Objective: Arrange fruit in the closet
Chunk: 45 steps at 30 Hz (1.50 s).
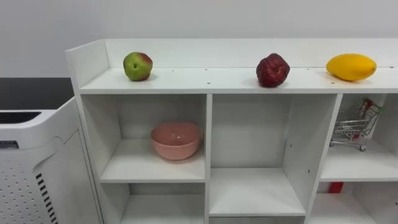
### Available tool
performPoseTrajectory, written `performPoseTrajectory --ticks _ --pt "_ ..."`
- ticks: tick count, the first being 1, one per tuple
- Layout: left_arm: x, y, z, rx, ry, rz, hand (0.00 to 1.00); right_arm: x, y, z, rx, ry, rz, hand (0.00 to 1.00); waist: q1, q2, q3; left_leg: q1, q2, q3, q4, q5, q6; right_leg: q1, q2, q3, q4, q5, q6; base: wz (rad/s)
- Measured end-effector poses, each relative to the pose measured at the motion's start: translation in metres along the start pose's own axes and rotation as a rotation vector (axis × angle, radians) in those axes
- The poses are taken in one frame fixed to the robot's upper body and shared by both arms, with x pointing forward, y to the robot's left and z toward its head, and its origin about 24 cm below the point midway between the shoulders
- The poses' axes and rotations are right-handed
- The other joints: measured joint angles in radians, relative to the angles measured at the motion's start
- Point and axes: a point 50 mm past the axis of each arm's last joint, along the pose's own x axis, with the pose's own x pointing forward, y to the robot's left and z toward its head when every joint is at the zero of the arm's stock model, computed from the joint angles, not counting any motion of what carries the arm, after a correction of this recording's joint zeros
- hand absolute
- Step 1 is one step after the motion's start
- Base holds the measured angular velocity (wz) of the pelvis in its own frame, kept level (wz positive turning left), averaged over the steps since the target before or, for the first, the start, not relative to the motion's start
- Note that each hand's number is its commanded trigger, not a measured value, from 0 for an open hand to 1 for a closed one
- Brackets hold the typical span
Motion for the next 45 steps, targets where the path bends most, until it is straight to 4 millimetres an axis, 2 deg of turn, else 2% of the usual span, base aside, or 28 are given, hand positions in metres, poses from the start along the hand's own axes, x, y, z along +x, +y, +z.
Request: performPoseTrajectory --ticks 6,9,11,17,19,20,22,23,25,26,28,29,31,32,34,35,37,38,40,41,43,45 --pt "0.000 0.000 0.001 0.000 -0.003 -0.001 0.00 0.000 0.000 -0.003 0.002 0.013 -0.011 0.00 0.001 0.002 -0.0001 -0.001 0.000 0.000 0.000 0.000 0.000 -0.001 0.000 0.001 -0.001 0.000 0.000 0.00" --pt "0.000 -0.001 -0.002 -0.003 0.004 -0.002 0.00 0.000 0.000 -0.005 0.068 0.021 -0.030 0.00 0.004 0.003 0.0000 -0.001 0.001 0.003 -0.006 0.000 0.000 -0.003 0.001 0.004 0.000 0.000 0.000 0.00" --pt "0.000 -0.001 -0.002 -0.009 0.006 -0.003 0.00 0.000 -0.002 -0.006 0.183 0.024 -0.048 0.00 0.002 0.003 0.0000 -0.004 0.001 0.003 -0.004 0.000 0.000 -0.004 0.001 0.003 0.000 0.000 0.000 0.00" --pt "0.001 0.011 -0.002 -0.083 0.004 0.037 0.00 0.000 -0.014 -0.003 0.745 0.014 -0.112 0.00 -0.009 0.003 0.0004 -0.020 0.003 0.003 -0.001 0.000 0.000 -0.017 0.002 0.001 0.001 0.001 -0.001 0.01" --pt "0.001 0.020 -0.004 -0.151 0.003 0.069 0.00 -0.002 -0.033 0.007 1.014 -0.042 -0.174 0.00 -0.026 -0.002 -0.0023 -0.018 0.003 0.004 -0.005 0.000 0.000 -0.017 0.003 0.004 0.002 0.001 -0.001 0.00" --pt "0.001 0.021 -0.004 -0.156 0.003 0.076 0.00 -0.002 -0.039 0.011 1.066 -0.065 -0.190 0.00 -0.030 -0.001 -0.0020 -0.018 0.003 0.007 -0.005 0.000 0.000 -0.016 0.003 0.004 0.002 0.002 -0.001 -0.05" --pt "0.001 0.031 0.001 -0.192 -0.023 0.108 0.00 -0.011 -0.075 0.042 1.234 -0.215 -0.267 0.00 -0.055 0.002 -0.0002 -0.019 0.002 0.014 -0.006 0.000 0.000 -0.018 0.003 0.007 0.002 0.004 0.001 -0.02" --pt "0.001 0.034 0.003 -0.195 -0.032 0.117 0.00 -0.015 -0.084 0.049 1.262 -0.263 -0.284 0.00 -0.055 0.002 0.0000 -0.020 0.002 0.014 -0.006 0.000 0.000 -0.020 0.003 0.007 0.003 0.004 0.001 -0.06" --pt "0.001 0.046 0.013 -0.195 -0.080 0.162 0.00 -0.036 -0.120 0.081 1.304 -0.455 -0.371 0.00 -0.054 0.006 -0.0007 -0.040 0.003 0.012 -0.001 0.000 0.000 -0.040 0.006 0.018 0.002 0.008 0.001 -0.07" --pt "0.001 0.048 0.016 -0.194 -0.092 0.168 0.00 -0.042 -0.128 0.088 1.306 -0.501 -0.397 0.00 -0.050 0.007 -0.0012 -0.045 0.003 0.013 -0.001 0.000 0.000 -0.049 0.007 0.023 0.002 0.008 0.002 -0.06" --pt "0.000 0.052 0.019 -0.198 -0.111 0.181 0.00 -0.077 -0.158 0.120 1.326 -0.706 -0.478 0.00 -0.052 0.012 -0.0025 -0.053 0.004 0.024 0.002 0.002 0.002 -0.064 0.006 0.027 0.006 0.012 0.002 -0.10" --pt "0.000 0.053 0.020 -0.199 -0.113 0.183 0.00 -0.086 -0.164 0.128 1.330 -0.758 -0.494 0.00 -0.052 0.013 -0.0016 -0.054 0.004 0.025 0.001 0.002 0.002 -0.065 0.006 0.027 0.006 0.013 0.002 -0.07" --pt "-0.001 0.056 0.026 -0.195 -0.137 0.196 0.00 -0.122 -0.178 0.155 1.283 -0.950 -0.575 0.00 -0.049 0.013 -0.0017 -0.056 0.005 0.023 -0.004 0.002 0.002 -0.066 0.007 0.024 0.005 0.013 0.002 0.00" --pt "-0.002 0.057 0.028 -0.194 -0.147 0.198 0.00 -0.131 -0.181 0.161 1.260 -0.992 -0.603 0.00 -0.047 0.013 -0.0018 -0.057 0.006 0.023 -0.005 0.003 0.002 -0.068 0.007 0.023 0.005 0.013 0.002 0.00" --pt "-0.003 0.057 0.038 -0.172 -0.186 0.197 0.00 -0.165 -0.184 0.184 1.193 -1.145 -0.661 0.00 -0.044 0.015 -0.0036 -0.072 0.006 0.023 -0.001 0.004 0.001 -0.082 0.007 0.022 0.015 0.013 0.002 0.00" --pt "-0.003 0.057 0.040 -0.168 -0.191 0.195 0.00 -0.174 -0.184 0.189 1.181 -1.182 -0.674 0.00 -0.044 0.016 -0.0036 -0.075 0.006 0.025 -0.001 0.006 0.001 -0.085 0.007 0.021 0.019 0.013 0.002 0.04" --pt "-0.003 0.055 0.043 -0.151 -0.202 0.189 0.00 -0.206 -0.184 0.204 1.121 -1.324 -0.735 0.00 -0.042 0.016 -0.0037 -0.077 0.006 0.028 0.000 0.007 0.002 -0.088 0.006 0.018 0.019 0.013 0.002 0.04" --pt "-0.003 0.055 0.043 -0.150 -0.202 0.188 0.00 -0.214 -0.184 0.206 1.109 -1.355 -0.752 0.00 -0.042 0.015 -0.0037 -0.077 0.006 0.027 0.000 0.007 0.001 -0.088 0.006 0.016 0.019 0.013 0.002 0.00" --pt "-0.003 0.053 0.043 -0.132 -0.202 0.183 0.00 -0.244 -0.184 0.215 1.048 -1.480 -0.817 0.00 -0.035 0.018 -0.0057 -0.085 0.007 0.022 0.001 0.008 0.001 -0.092 0.005 -0.004 0.020 0.014 0.002 0.00" --pt "-0.003 0.053 0.044 -0.131 -0.204 0.183 0.00 -0.250 -0.185 0.217 1.031 -1.506 -0.833 0.00 -0.035 0.017 -0.0051 -0.087 0.007 0.022 0.001 0.008 0.001 -0.094 0.005 -0.010 0.021 0.014 0.002 0.00" --pt "-0.003 0.055 0.045 -0.132 -0.209 0.185 0.00 -0.274 -0.186 0.222 0.974 -1.607 -0.886 0.00 -0.028 0.005 -0.0003 -0.088 0.010 0.022 0.001 0.010 0.000 -0.095 0.006 -0.013 0.022 0.016 0.000 0.00" --pt "-0.003 0.055 0.046 -0.131 -0.214 0.180 0.00 -0.290 -0.187 0.225 0.949 -1.681 -0.893 0.00 -0.021 0.001 -0.0008 -0.092 0.012 0.022 0.006 0.010 0.000 -0.097 0.006 -0.032 0.022 0.017 -0.001 0.00"
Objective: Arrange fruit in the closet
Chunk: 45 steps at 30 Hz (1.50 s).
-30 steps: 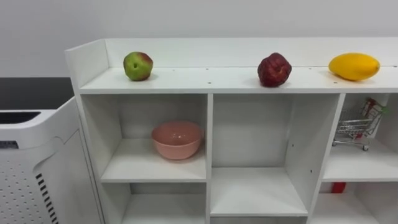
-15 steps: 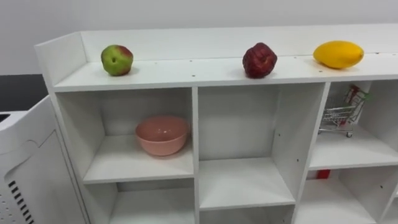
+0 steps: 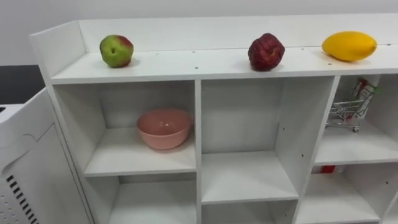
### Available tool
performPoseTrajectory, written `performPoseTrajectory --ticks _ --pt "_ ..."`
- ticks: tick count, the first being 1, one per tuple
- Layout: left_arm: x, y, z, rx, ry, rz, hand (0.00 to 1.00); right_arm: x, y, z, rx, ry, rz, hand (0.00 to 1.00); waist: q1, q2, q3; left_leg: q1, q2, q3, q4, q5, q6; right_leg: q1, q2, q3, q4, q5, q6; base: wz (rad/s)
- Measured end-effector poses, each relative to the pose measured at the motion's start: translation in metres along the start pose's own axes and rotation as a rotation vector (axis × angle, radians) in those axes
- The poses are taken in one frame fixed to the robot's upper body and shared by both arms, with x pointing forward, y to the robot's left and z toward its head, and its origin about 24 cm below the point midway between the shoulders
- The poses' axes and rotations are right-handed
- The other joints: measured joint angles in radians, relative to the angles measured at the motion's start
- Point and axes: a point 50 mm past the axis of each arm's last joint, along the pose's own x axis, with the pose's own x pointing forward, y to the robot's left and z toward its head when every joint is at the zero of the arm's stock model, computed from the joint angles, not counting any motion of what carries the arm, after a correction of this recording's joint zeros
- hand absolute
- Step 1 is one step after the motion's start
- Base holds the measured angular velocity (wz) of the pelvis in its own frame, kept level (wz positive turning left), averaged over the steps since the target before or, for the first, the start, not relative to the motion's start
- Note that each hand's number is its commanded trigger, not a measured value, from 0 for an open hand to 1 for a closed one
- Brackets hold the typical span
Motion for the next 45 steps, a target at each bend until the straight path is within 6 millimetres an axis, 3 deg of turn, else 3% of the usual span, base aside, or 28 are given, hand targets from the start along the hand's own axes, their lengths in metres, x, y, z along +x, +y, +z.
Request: performPoseTrajectory --ticks 4,11,19,27,33,40,45 --pt "0.002 0.001 0.011 0.012 -0.042 -0.026 0.00 0.008 0.022 0.029 0.071 -0.112 0.076 0.00 0.019 -0.002 0.0002 -0.011 0.003 0.001 0.007 0.000 -0.001 -0.009 0.001 -0.015 0.000 0.005 -0.001 0.00" --pt "0.002 0.005 0.020 0.023 -0.093 -0.024 0.00 0.009 0.042 0.062 0.128 -0.251 0.211 0.00 0.043 -0.010 -0.0008 -0.012 0.005 -0.002 0.008 0.001 -0.002 -0.007 0.000 -0.043 0.000 0.006 -0.002 0.01" --pt "0.003 0.011 0.020 0.042 -0.093 -0.045 0.00 0.019 0.055 0.095 0.181 -0.371 0.288 0.00 0.029 -0.018 0.0032 -0.018 0.005 -0.015 0.010 0.001 -0.002 -0.007 0.000 -0.068 -0.002 0.009 0.000 0.03" --pt "0.003 0.010 0.023 0.063 -0.101 -0.054 0.00 0.015 0.073 0.100 0.205 -0.377 0.397 0.00 0.037 -0.010 0.0019 -0.020 0.005 -0.019 0.010 0.001 -0.002 -0.009 0.000 -0.070 -0.003 0.010 0.001 0.00" --pt "0.003 0.009 0.030 0.073 -0.118 -0.070 0.00 0.016 0.082 0.085 0.207 -0.280 0.507 0.00 0.053 -0.007 -0.0004 -0.025 0.005 -0.022 0.013 0.001 -0.002 -0.013 -0.001 -0.084 -0.002 0.010 0.001 0.00" --pt "0.005 0.009 0.035 0.079 -0.114 -0.096 0.00 0.023 0.100 0.067 0.193 -0.162 0.610 0.00 0.052 -0.010 -0.0023 -0.029 0.005 -0.022 0.016 0.002 -0.003 -0.016 -0.001 -0.084 -0.002 0.010 0.001 0.00" --pt "0.005 0.009 0.038 0.083 -0.105 -0.111 0.00 0.022 0.102 0.063 0.181 -0.132 0.653 0.00 0.050 -0.015 -0.0041 -0.038 0.005 -0.022 0.022 0.002 -0.003 -0.023 -0.002 -0.085 -0.002 0.011 0.000 0.00"
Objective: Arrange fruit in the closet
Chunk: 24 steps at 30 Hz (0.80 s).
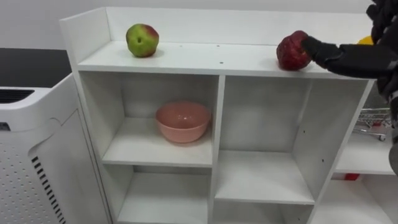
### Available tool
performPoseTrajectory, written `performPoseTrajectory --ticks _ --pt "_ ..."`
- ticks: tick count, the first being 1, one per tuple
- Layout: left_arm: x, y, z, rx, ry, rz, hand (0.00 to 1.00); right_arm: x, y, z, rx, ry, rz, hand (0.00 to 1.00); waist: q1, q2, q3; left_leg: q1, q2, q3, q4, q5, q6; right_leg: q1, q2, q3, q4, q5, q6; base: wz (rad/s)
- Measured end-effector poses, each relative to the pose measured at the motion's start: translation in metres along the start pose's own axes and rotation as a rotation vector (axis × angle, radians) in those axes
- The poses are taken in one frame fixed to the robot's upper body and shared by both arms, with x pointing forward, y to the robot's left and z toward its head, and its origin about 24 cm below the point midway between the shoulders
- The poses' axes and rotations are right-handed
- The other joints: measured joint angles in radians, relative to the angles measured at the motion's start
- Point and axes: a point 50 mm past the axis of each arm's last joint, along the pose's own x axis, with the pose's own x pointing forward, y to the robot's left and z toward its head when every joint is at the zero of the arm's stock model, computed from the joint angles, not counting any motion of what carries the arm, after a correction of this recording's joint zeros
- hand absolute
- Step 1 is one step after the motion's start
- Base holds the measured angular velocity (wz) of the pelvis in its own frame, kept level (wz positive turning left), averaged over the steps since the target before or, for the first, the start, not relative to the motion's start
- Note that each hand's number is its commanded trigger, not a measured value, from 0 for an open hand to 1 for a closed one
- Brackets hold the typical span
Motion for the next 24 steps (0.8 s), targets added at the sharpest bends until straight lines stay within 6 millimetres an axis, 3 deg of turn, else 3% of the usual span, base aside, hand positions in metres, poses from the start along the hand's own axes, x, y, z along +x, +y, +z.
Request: performPoseTrajectory --ticks 12,19,24 --pt "0.002 0.006 0.006 -0.004 0.002 -0.019 0.00 0.000 0.001 -0.003 -0.023 0.023 0.029 0.00 -0.023 -0.004 0.0005 -0.028 0.001 -0.014 0.023 0.000 0.000 -0.003 0.000 -0.024 0.000 0.009 -0.004 0.03" --pt "0.003 0.025 0.014 0.011 0.000 0.013 0.00 -0.003 0.004 -0.030 -0.038 0.161 0.049 0.00 -0.027 -0.004 -0.0003 -0.028 0.002 -0.016 0.024 0.002 -0.001 -0.003 0.001 -0.023 0.001 0.011 -0.006 0.02" --pt "0.004 0.031 0.019 0.014 -0.007 0.028 0.00 -0.003 -0.002 -0.034 -0.059 0.189 0.041 0.00 -0.023 -0.003 -0.0010 -0.027 0.001 -0.015 0.023 0.002 -0.001 -0.006 0.001 -0.023 0.000 0.011 -0.006 0.00"
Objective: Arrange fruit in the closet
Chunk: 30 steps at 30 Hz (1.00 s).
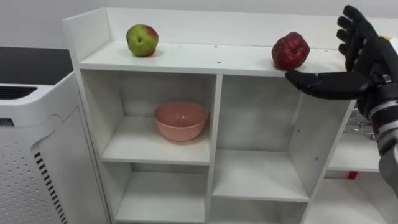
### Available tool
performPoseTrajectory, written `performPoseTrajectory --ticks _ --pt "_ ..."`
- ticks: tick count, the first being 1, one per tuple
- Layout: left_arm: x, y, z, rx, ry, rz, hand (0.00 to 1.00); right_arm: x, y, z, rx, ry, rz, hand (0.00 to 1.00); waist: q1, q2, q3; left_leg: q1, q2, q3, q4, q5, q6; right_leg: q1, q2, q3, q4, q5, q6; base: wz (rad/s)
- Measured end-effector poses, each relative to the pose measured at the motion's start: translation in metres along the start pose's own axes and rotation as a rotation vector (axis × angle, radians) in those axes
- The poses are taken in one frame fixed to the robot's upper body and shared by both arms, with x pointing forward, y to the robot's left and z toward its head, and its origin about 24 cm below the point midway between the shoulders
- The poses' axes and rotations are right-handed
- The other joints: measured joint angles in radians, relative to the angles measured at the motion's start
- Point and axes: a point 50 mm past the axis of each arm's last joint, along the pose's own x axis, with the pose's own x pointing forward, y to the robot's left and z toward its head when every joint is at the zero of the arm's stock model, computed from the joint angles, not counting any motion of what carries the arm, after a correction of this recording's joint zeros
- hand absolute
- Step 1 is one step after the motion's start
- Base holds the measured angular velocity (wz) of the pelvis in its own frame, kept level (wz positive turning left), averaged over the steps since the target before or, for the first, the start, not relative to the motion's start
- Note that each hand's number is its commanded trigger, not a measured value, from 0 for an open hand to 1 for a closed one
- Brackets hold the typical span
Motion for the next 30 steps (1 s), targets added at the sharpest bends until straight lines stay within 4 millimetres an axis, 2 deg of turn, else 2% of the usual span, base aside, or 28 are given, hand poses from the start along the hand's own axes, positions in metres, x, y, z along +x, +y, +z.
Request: performPoseTrajectory --ticks 11,16,30 --pt "0.001 0.008 0.017 -0.001 -0.041 0.009 0.00 0.003 -0.001 -0.005 -0.006 0.031 0.016 0.00 0.007 0.001 -0.0020 0.006 0.000 0.004 -0.001 0.001 -0.001 0.000 0.000 0.003 -0.001 0.000 0.000 -0.01" --pt "0.002 0.010 0.021 -0.001 -0.050 0.011 0.00 0.004 -0.001 -0.007 -0.006 0.039 0.023 0.00 0.025 -0.002 -0.0024 0.016 0.001 0.010 -0.002 0.001 -0.001 0.007 0.000 0.010 -0.001 0.000 0.000 -0.05" --pt "0.003 0.016 0.024 -0.030 -0.050 -0.015 0.00 0.005 0.005 -0.010 -0.011 0.056 0.093 0.00 0.028 -0.006 -0.0002 0.014 0.001 0.005 0.000 0.001 -0.001 0.010 0.000 0.000 0.001 0.000 0.000 0.00"
